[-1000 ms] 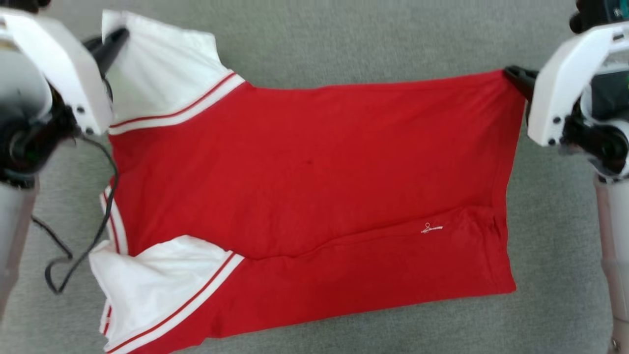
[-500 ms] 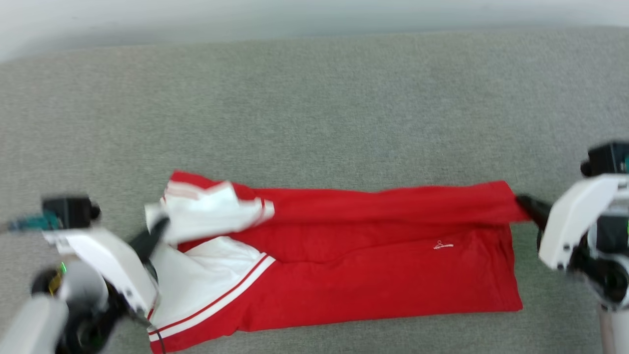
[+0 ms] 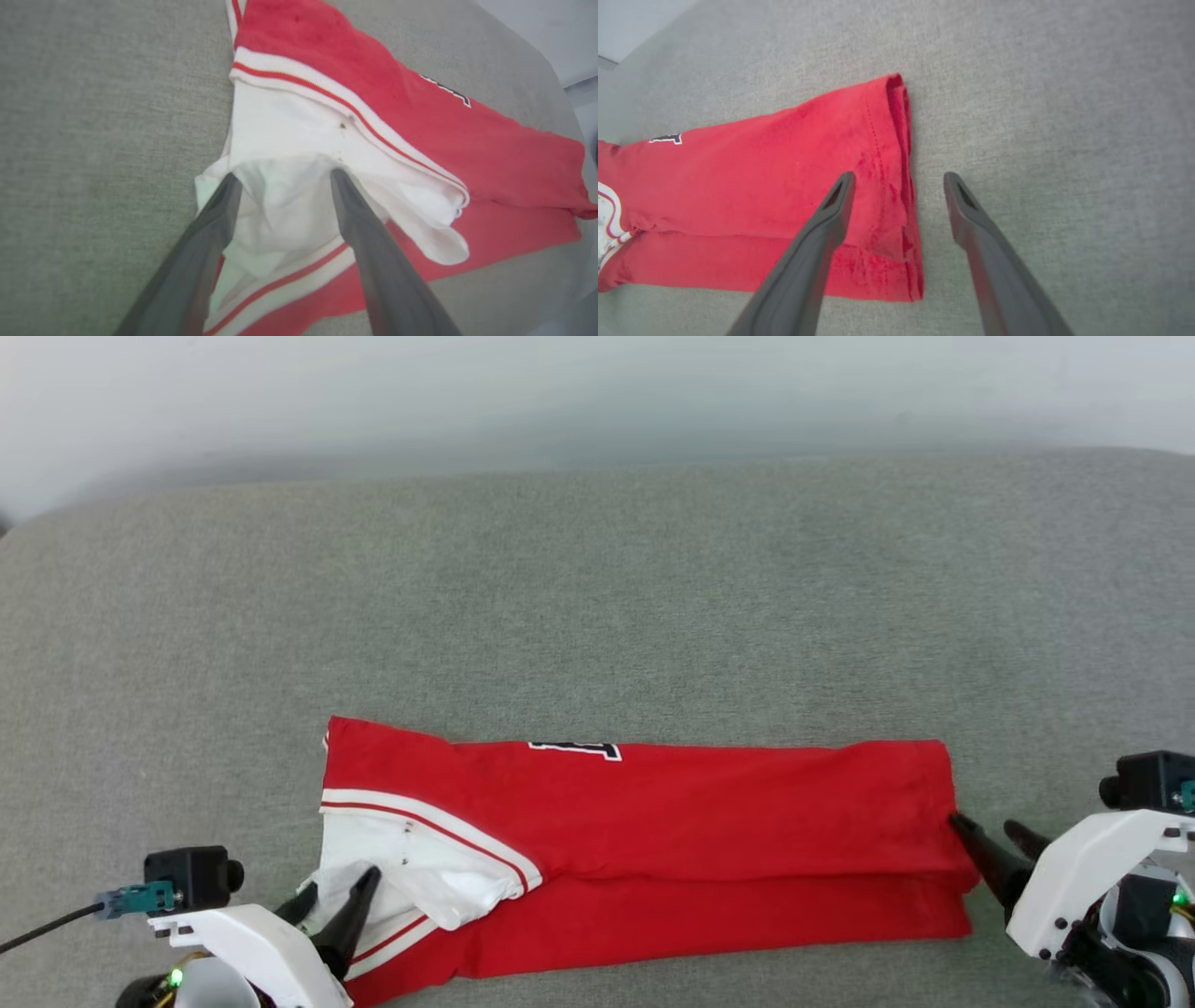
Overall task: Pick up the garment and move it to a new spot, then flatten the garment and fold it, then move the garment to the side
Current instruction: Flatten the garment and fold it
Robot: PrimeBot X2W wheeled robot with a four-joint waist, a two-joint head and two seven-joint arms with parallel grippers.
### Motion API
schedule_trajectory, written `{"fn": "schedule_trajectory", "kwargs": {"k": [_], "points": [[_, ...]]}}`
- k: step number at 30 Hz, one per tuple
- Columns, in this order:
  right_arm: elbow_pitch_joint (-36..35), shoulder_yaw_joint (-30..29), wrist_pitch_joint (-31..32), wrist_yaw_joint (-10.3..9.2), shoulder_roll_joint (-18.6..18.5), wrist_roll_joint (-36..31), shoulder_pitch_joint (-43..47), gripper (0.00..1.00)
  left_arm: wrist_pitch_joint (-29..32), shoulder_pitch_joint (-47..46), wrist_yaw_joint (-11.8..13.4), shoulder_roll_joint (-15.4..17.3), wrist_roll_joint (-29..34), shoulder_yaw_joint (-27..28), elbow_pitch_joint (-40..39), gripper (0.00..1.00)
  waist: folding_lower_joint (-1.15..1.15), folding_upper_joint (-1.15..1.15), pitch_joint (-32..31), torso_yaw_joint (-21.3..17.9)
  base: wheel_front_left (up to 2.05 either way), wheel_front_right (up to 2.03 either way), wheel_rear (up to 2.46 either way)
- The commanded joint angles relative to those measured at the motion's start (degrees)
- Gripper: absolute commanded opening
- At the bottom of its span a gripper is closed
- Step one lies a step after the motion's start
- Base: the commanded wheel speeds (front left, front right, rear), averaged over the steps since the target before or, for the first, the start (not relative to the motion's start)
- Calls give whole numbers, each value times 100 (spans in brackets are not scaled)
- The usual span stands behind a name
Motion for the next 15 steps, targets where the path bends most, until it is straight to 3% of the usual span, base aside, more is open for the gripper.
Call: {"fn": "schedule_trajectory", "kwargs": {"k": [1,2,3,6,15], "points": [[-120,-1,-116,-2,-1,41,54,100,-146,29,65,22,151,33,-67,100,1,0,-105,-79,0,0,0],[-215,-4,-189,-2,-25,55,71,100,-280,32,135,31,274,42,-111,100,1,0,-149,-99,0,0,0],[-558,-49,-233,-2,-88,31,90,100,-762,-50,365,22,649,159,-346,100,1,0,-282,-157,0,0,0],[-820,-191,-46,-2,-175,-44,17,100,-1271,-181,580,-15,1035,258,-548,100,1,0,-395,-186,0,0,0],[-879,-549,1396,-2,-384,-309,-208,100,-2464,-494,1036,-309,1978,199,-855,100,1,0,-484,65,0,0,0]]}}
